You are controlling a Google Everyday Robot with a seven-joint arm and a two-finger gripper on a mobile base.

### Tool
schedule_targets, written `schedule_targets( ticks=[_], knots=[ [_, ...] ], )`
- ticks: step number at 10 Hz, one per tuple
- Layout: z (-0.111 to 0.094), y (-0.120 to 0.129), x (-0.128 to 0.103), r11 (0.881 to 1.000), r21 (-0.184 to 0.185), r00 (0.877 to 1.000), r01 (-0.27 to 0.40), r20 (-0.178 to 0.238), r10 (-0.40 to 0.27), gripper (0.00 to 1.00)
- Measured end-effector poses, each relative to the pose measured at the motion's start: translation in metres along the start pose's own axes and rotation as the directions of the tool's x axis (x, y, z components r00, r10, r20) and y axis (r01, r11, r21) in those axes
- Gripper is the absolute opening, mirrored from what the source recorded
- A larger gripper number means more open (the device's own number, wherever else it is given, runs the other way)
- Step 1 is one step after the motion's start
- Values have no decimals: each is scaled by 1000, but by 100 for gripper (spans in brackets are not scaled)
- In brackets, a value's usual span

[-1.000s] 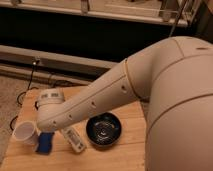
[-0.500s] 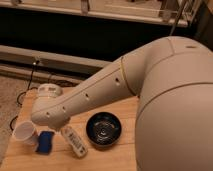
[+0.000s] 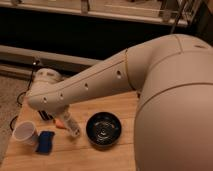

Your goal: Stand the bottle upright

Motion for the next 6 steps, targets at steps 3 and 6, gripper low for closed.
schedule_targets(
  ticks=[3,6],
  knots=[
    [6,-18,-6,999,11,999,-40,8,40,18],
    [9,-26,0,998,1,998,-67,8,67,18]
  ],
)
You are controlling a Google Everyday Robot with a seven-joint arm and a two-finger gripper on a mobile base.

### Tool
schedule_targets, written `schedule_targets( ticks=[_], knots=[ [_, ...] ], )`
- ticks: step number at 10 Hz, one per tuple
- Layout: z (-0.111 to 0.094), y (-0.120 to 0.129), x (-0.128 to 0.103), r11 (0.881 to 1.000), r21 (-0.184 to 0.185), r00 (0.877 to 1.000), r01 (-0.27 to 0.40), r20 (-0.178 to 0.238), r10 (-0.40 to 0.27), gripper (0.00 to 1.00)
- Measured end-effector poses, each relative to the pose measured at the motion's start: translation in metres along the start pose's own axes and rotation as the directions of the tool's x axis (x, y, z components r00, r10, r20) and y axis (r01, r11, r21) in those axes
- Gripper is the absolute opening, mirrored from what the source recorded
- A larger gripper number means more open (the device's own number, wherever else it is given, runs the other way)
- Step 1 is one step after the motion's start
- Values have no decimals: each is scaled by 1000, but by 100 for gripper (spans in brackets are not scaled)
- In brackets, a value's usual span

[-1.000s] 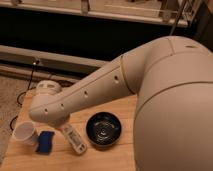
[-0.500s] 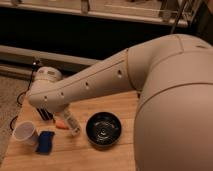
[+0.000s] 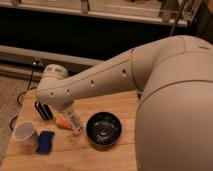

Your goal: Stand the bottle upright

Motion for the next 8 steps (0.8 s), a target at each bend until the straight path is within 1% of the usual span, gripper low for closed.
schedule_targets(
  ticks=[2,5,8],
  knots=[
    [-4,-11,3,1000,6,1000,-24,10,23,18],
    [-9,-29,2,998,31,998,-51,30,50,18],
    [-5,-59,-14,995,53,995,-89,59,85,18]
  ],
)
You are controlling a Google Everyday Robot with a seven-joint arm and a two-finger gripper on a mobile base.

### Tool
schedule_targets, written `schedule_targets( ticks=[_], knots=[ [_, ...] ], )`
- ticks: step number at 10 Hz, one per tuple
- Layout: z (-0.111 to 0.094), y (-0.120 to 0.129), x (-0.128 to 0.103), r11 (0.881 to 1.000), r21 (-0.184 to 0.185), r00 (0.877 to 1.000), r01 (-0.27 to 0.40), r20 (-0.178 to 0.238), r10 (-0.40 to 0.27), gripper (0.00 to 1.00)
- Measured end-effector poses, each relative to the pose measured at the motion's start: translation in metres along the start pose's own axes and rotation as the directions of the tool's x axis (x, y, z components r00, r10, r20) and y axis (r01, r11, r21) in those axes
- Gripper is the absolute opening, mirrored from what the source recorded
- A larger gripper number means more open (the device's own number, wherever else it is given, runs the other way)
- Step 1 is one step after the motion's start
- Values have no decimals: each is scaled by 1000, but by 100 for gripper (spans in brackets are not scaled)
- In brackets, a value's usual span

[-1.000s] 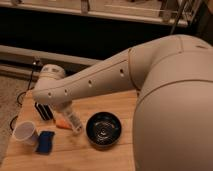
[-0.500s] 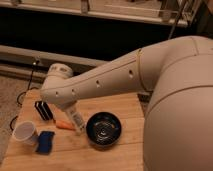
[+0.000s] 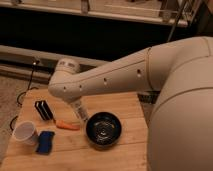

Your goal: Stand the bottle upright

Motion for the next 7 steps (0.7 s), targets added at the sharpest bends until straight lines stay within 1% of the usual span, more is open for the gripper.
schedule_targets(
  ticks=[2,3,5,7],
  knots=[
    [10,-10,-14,1000,0,1000,-8,13,8,18],
    [18,-15,-21,1000,-10,1000,-18,20,18,18],
    [31,-18,-32,999,-40,999,-28,35,30,18],
    [44,-18,-46,995,-98,997,-38,59,44,18]
  ],
)
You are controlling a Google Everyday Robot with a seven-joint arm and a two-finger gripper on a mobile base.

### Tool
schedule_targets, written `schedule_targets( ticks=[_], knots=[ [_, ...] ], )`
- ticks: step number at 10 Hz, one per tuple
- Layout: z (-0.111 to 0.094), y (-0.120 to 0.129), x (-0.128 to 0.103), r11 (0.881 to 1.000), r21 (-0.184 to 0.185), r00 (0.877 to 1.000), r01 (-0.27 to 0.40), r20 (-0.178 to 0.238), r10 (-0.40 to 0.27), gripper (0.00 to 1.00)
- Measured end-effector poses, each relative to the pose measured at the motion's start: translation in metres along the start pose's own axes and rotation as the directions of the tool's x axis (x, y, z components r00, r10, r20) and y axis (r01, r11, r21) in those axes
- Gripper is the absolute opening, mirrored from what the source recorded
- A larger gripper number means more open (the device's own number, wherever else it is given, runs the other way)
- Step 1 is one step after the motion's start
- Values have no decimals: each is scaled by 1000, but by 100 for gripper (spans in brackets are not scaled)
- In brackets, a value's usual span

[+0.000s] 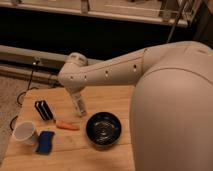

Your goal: Stand the bottle upright

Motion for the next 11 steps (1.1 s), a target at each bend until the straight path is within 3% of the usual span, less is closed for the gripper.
schedule_targets(
  ticks=[2,5,11],
  knots=[
    [9,1,-9,999,-51,1000,4,18,-3,18],
    [11,6,-21,996,-80,998,48,38,-45,21],
    [12,12,-25,990,-59,991,130,44,-127,75]
  ],
)
